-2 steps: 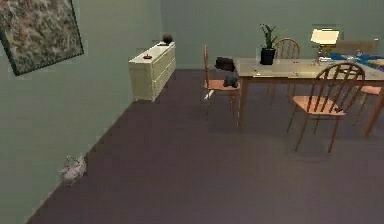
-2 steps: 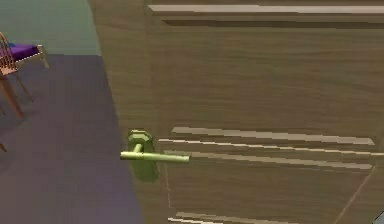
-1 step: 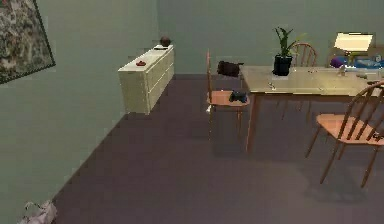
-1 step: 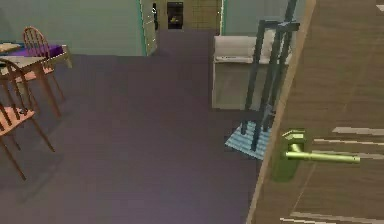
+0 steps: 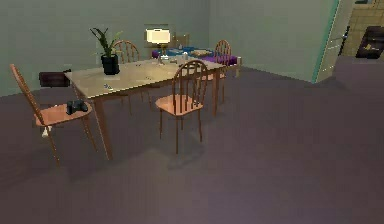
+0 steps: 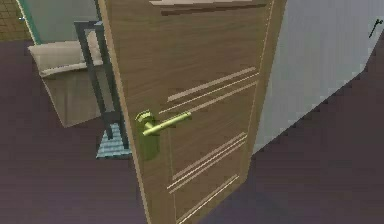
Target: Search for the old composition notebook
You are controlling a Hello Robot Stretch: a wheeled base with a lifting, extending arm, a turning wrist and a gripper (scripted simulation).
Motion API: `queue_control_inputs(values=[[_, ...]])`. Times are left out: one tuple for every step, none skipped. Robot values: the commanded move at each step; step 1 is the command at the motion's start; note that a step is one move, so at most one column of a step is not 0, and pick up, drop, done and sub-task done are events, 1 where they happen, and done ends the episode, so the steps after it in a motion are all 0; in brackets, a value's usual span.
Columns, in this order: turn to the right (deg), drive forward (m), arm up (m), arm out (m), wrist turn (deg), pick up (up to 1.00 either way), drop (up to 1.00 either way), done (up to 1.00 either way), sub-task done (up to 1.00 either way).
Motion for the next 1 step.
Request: queue_control_inputs(values=[[3.0, 0.0, 0.0, 0.0, 0.0, 0.0, 0.0, 0.0, 0.0]])
